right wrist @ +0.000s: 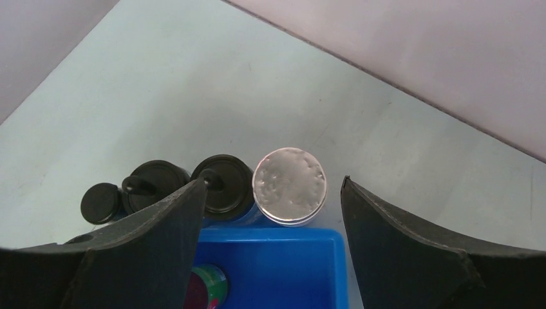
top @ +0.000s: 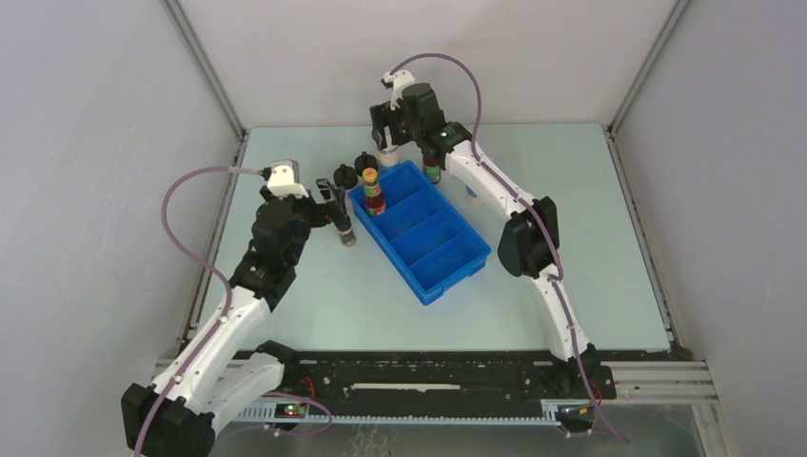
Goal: Organize the condiment bottles
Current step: Place the bottle in the storage box, then pick up the bottle from the center of the board.
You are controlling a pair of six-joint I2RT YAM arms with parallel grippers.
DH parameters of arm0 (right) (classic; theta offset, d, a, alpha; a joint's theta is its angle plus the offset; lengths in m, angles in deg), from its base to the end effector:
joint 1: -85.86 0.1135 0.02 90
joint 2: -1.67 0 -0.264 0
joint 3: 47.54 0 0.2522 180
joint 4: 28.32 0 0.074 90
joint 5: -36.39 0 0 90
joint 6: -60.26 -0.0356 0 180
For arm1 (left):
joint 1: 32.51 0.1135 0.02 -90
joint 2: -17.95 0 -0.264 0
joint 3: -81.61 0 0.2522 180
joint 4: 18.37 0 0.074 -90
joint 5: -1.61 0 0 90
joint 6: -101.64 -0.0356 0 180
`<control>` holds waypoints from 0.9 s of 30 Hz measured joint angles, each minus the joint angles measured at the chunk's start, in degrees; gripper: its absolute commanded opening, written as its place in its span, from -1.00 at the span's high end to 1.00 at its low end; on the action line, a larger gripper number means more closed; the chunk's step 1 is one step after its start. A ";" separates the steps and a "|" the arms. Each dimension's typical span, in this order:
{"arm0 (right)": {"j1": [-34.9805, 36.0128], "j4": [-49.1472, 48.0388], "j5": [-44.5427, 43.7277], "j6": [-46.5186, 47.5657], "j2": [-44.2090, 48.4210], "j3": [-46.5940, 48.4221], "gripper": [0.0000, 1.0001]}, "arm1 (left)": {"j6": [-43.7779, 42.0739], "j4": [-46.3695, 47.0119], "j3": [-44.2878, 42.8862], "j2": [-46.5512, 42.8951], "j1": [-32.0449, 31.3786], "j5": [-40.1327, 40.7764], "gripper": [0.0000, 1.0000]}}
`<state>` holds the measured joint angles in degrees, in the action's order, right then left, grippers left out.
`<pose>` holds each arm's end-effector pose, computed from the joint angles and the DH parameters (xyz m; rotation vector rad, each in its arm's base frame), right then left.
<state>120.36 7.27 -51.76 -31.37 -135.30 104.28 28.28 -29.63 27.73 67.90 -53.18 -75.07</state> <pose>0.4602 0.3177 0.3195 -0.5752 1.8728 0.4496 0.1989 -0.0663 0.3190 -0.1144 1.6998 -0.2893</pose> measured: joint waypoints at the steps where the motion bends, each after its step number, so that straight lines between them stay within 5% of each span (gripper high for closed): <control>1: 0.04 -0.04 0.15 0.02 0.00 0.00 -0.71 | 0.00 0.00 0.00 0.00 0.00 0.00 -1.00; 27: 0.15 -0.44 0.83 0.09 -4.17 0.00 -0.73 | 0.37 0.04 0.00 0.35 -0.02 -0.66 -1.00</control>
<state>120.52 6.83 -50.93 -31.28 -139.47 104.28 28.65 -29.59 27.73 68.25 -53.20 -75.72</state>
